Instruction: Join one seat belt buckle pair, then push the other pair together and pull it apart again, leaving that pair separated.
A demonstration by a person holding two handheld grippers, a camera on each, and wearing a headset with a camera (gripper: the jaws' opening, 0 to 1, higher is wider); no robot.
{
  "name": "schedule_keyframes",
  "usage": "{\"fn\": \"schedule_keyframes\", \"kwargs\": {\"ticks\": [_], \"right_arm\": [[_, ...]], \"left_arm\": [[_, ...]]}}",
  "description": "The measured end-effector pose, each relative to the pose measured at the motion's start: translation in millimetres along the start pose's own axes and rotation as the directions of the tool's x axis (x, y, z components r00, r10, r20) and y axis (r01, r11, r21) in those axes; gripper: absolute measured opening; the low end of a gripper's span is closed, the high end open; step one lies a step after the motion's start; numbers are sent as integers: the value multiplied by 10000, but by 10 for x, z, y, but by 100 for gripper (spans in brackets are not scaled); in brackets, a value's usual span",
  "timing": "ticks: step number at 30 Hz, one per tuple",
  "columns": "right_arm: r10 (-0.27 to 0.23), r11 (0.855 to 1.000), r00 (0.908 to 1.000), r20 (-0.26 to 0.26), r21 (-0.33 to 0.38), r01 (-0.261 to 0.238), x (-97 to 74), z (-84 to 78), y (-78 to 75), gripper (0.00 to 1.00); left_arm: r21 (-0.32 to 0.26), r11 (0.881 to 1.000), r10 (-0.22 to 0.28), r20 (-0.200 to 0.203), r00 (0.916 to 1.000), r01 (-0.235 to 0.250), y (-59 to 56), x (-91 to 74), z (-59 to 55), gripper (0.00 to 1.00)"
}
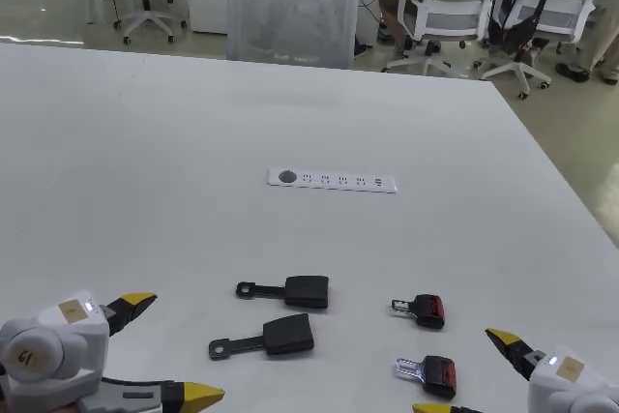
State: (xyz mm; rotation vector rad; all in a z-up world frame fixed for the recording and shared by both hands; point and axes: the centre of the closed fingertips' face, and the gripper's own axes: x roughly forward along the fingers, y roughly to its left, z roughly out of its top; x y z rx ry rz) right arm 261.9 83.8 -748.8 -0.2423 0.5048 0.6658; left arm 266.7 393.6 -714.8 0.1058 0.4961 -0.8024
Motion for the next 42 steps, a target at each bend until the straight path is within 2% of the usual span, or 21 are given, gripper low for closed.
{"fn": "schedule_keyframes", "kwargs": {"ticks": [5,12,24,29,42], "right_arm": [[14,10000,10000,6,15,-14,9,5,-4,94],[36,10000,10000,-10,7,-36,25,13,-2,94],[38,10000,10000,14,11,-38,30,22,-8,94],[40,10000,10000,9,18,-40,28,19,-5,94],[21,10000,10000,12,14,-21,24,19,-10,94]], "left_arm": [[-17,10000,24,21,10000,-24,61,2,-30,100],[-11,10000,16,18,10000,-15,61,9,-21,100],[16,10000,10,24,10000,-10,29,15,8,100],[18,10000,24,28,10000,-24,-29,2,45,100],[2,10000,35,42,10000,-35,-50,-6,68,100]]}}
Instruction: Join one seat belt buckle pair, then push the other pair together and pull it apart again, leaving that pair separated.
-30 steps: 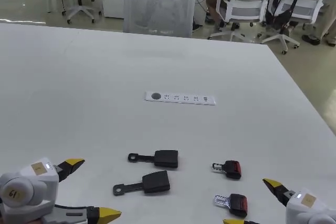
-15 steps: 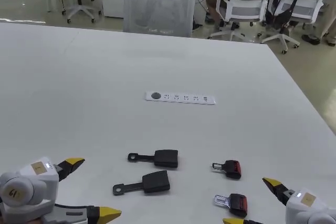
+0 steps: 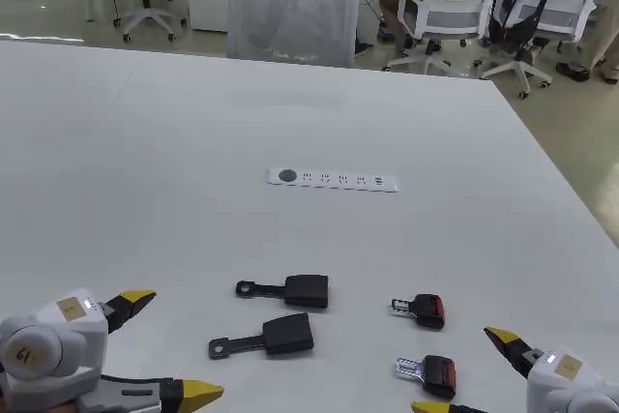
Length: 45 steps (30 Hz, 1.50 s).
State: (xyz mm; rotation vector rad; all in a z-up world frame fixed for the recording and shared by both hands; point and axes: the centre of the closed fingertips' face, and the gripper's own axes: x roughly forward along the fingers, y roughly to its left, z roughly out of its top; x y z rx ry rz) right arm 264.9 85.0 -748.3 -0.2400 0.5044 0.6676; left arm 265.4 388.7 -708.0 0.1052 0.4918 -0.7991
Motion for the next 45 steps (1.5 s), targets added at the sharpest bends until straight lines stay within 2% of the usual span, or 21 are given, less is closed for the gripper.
{"fn": "schedule_keyframes", "kwargs": {"ticks": [15,30,45], "right_arm": [[-48,10000,10000,63,43,48,-8,9,-20,95],[19,9999,10000,-18,120,-19,10,-48,-14,95],[352,9994,9993,-129,34,-352,75,-78,-51,95]], "left_arm": [[-12,10000,7,-9,10000,-7,21,1,0,100],[-11,10000,21,-79,10000,-21,29,4,-4,100],[-11,10000,28,-267,9996,-28,56,48,-47,100]]}}
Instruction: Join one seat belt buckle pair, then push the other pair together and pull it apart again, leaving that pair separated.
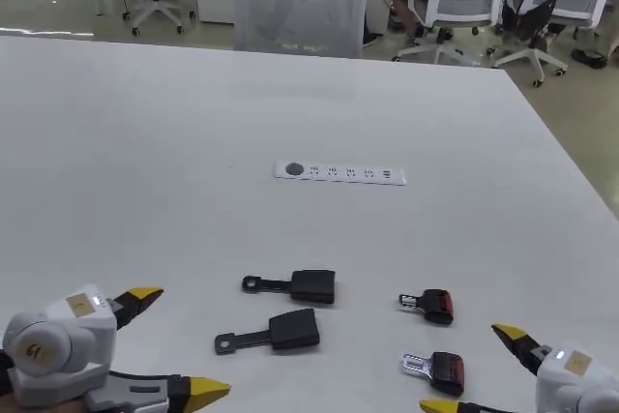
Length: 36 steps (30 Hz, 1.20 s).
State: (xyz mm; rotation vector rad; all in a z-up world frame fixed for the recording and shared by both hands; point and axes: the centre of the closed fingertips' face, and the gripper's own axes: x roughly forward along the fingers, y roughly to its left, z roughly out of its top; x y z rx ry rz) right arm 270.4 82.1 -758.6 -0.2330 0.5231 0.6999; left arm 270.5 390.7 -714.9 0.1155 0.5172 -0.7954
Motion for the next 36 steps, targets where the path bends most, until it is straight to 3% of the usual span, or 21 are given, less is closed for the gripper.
{"fn": "schedule_keyframes", "kwargs": {"ticks": [16,36], "right_arm": [[274,9996,9994,-231,-36,-275,48,-101,-72,95],[565,9984,9969,-540,-56,-569,142,-203,-198,93]], "left_arm": [[199,9997,-101,-315,9995,108,14,151,-45,100],[439,9981,-412,-567,9975,437,-21,426,54,100]]}}
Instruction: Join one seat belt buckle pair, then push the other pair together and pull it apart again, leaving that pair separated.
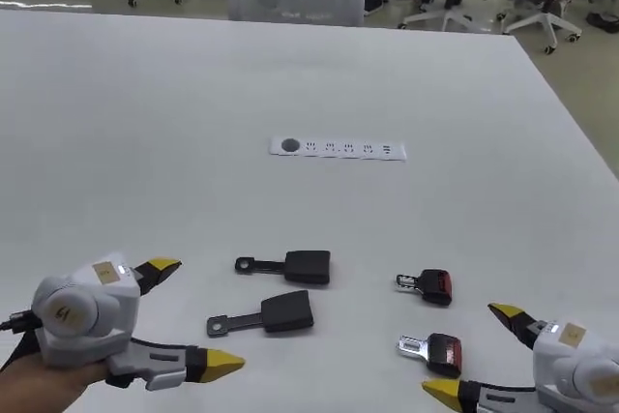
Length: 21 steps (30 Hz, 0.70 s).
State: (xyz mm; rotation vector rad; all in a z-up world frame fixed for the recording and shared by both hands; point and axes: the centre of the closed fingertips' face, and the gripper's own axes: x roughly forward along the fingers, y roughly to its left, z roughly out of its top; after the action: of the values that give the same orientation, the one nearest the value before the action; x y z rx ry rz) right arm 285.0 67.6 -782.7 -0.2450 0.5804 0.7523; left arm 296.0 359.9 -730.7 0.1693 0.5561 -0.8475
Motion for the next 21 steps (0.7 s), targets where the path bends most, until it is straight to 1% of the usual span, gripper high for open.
{"fn": "schedule_keyframes", "kwargs": {"ticks": [12,15,19,21], "right_arm": [[495,9986,9984,-268,-175,-500,96,-69,-16,91],[576,9979,9978,-340,-261,-585,117,-90,-39,91],[658,9974,9969,-434,-264,-669,137,-124,-83,90],[746,9967,9959,-514,-279,-761,152,-157,-99,90]], "left_arm": [[3,9997,-256,-357,9990,256,-33,150,-41,100],[10,9995,-315,-469,9984,316,-19,199,-66,100],[48,9993,-355,-586,9977,358,-18,249,-71,100],[70,9991,-413,-705,9967,419,-24,284,-96,100]]}}
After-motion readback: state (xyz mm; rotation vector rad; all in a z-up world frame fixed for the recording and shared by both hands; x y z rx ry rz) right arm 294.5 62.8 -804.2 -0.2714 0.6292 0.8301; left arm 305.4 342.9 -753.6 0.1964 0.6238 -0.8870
